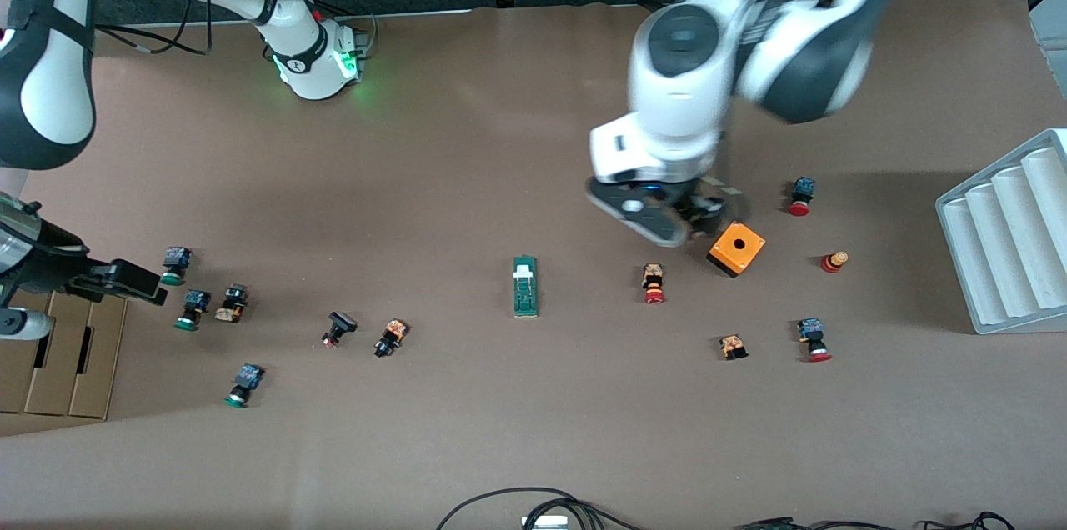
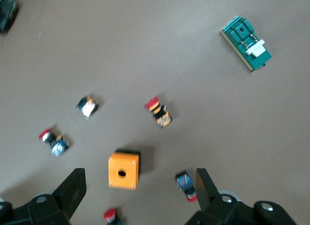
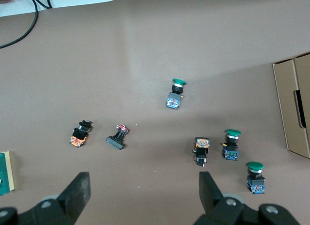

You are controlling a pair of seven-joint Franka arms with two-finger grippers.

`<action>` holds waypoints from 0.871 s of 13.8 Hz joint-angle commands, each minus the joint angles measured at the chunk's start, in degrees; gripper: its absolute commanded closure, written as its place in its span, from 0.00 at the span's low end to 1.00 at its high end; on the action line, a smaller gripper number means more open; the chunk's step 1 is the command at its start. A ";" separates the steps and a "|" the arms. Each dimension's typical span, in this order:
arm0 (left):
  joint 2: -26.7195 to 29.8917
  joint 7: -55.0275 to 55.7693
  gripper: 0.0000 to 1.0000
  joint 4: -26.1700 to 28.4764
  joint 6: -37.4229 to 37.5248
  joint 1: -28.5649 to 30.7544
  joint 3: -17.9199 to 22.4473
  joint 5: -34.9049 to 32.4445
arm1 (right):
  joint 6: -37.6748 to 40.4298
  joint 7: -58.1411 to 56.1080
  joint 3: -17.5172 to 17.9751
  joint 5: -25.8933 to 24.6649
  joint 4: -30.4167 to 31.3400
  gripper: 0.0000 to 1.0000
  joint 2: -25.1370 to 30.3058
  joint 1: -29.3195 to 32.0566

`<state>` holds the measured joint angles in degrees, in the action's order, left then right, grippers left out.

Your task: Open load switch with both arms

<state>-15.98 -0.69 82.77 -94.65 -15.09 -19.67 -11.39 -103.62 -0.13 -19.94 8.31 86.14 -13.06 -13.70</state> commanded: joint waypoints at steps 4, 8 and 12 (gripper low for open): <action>0.78 -1.33 0.00 -5.78 6.68 10.94 -0.63 2.25 | 1.40 0.92 0.16 -1.36 0.17 0.00 -0.66 0.25; 0.78 -1.33 0.00 -7.71 6.68 22.45 -0.63 5.31 | 2.27 1.10 6.54 -1.36 1.22 0.00 0.05 7.60; 2.01 -1.33 0.00 -7.71 9.05 25.02 -0.46 4.53 | 3.07 7.93 19.06 -6.46 0.96 0.00 0.75 16.43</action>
<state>-15.23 -2.19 75.14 -87.28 9.71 -19.48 -7.44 -101.74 3.61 -3.39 4.00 87.17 -13.37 1.36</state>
